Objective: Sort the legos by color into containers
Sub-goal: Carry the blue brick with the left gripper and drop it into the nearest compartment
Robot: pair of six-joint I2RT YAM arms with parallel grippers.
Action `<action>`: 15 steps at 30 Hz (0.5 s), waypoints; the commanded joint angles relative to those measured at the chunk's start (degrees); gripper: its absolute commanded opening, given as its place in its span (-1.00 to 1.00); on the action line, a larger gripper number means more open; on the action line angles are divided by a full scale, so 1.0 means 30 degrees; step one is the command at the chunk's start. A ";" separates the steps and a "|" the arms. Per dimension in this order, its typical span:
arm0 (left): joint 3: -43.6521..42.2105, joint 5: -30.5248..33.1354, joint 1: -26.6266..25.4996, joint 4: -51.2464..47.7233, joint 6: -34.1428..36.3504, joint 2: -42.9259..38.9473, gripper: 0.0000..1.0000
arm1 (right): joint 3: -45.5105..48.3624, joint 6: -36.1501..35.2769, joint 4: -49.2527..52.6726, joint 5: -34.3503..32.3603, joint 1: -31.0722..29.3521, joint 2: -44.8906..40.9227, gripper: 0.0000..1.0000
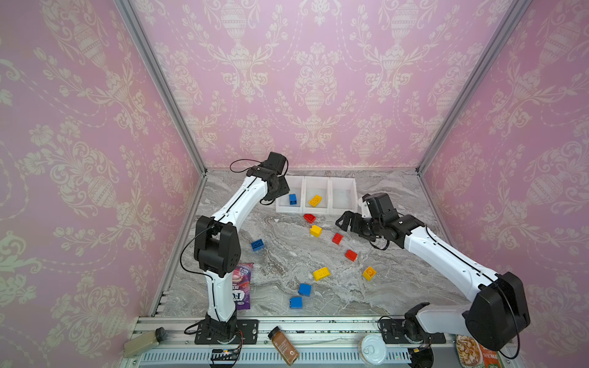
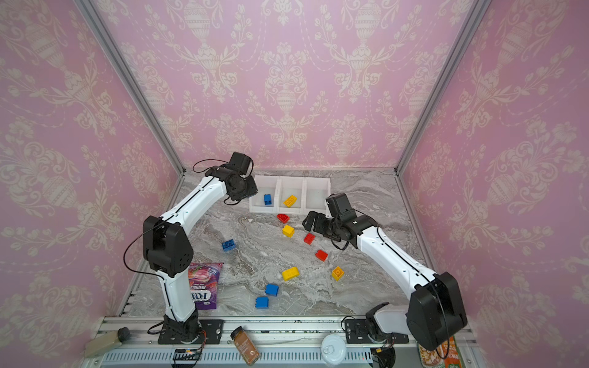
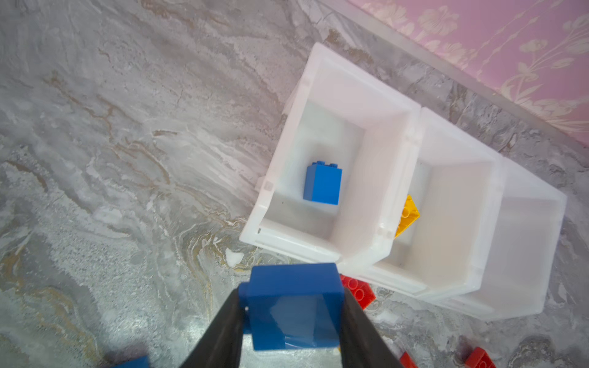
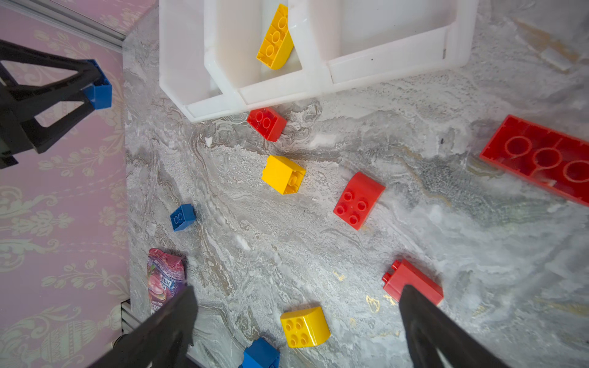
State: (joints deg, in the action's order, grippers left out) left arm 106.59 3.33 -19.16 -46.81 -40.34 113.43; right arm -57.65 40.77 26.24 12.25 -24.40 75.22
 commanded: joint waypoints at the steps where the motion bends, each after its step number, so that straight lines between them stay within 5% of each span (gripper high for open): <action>1: 0.1797 0.0160 -0.0232 0.0133 0.0945 0.1911 -0.13 | 0.0341 0.0346 -0.0035 0.0089 0.0129 -0.0635 1.00; 15: 0.7831 0.0733 -0.0382 -0.1717 0.3722 0.7477 -0.12 | 0.0869 0.0467 0.0415 -0.0553 0.0226 -0.1862 1.00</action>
State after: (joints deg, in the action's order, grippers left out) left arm 127.70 3.57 -20.08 -48.95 -32.34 134.61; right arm -55.83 41.56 26.33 11.99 -24.08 71.00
